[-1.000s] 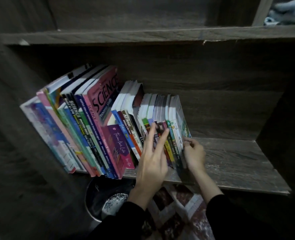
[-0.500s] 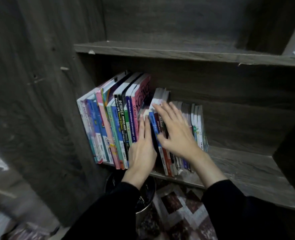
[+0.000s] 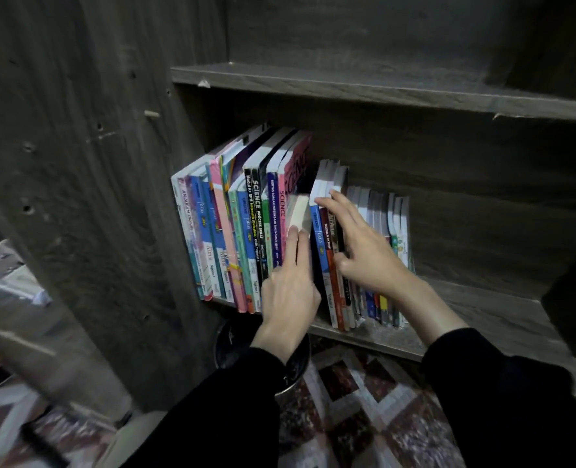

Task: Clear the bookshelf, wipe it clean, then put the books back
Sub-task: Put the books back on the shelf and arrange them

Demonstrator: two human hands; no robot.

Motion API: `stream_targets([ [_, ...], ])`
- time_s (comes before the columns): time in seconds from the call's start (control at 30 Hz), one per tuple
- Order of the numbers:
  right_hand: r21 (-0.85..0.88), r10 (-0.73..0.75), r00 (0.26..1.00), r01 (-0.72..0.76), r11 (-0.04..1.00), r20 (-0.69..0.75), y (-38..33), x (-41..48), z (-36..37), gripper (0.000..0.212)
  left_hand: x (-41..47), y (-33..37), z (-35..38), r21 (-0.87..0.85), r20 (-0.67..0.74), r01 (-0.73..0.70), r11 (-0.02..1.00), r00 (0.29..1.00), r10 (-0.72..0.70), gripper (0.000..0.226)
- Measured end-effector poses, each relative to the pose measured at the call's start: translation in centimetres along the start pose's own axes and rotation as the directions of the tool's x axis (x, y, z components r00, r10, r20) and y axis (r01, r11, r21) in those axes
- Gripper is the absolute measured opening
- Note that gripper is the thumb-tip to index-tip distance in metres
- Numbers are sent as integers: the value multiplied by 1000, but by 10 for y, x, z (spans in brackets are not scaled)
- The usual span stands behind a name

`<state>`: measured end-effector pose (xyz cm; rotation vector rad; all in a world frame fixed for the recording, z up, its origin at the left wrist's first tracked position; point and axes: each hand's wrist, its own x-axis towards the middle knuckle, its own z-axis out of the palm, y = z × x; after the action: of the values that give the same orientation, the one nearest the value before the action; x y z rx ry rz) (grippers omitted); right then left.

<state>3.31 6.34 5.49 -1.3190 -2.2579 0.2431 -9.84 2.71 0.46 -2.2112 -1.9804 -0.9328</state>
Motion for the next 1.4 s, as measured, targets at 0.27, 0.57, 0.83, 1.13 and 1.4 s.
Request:
stream_targets([
  [0.27, 12, -2, 996, 3, 1000, -93, -5, -2, -1, 66, -19, -4, 15, -162, -326, -29, 986, 945, -26, 33],
  [0.57, -139, -13, 989, -8, 990, -149, -5, 4, 2, 48, -13, 5, 28, -423, -405, 47, 905, 884, -235, 41],
  [0.83, -164, -26, 957, -23, 986, -290, -14, 12, 10, 39, -11, 12, 11, -500, -464, 111, 859, 803, -374, 59],
  [1.13, 231, 209, 801, -91, 969, -561, -15, 39, 46, 43, -20, 12, 35, -729, -341, 144, 669, 771, -538, 40],
  [1.4, 531, 347, 670, 83, 844, -657, -13, 44, 54, 15, -21, 7, 31, -704, -431, 51, 709, 763, -482, 39],
])
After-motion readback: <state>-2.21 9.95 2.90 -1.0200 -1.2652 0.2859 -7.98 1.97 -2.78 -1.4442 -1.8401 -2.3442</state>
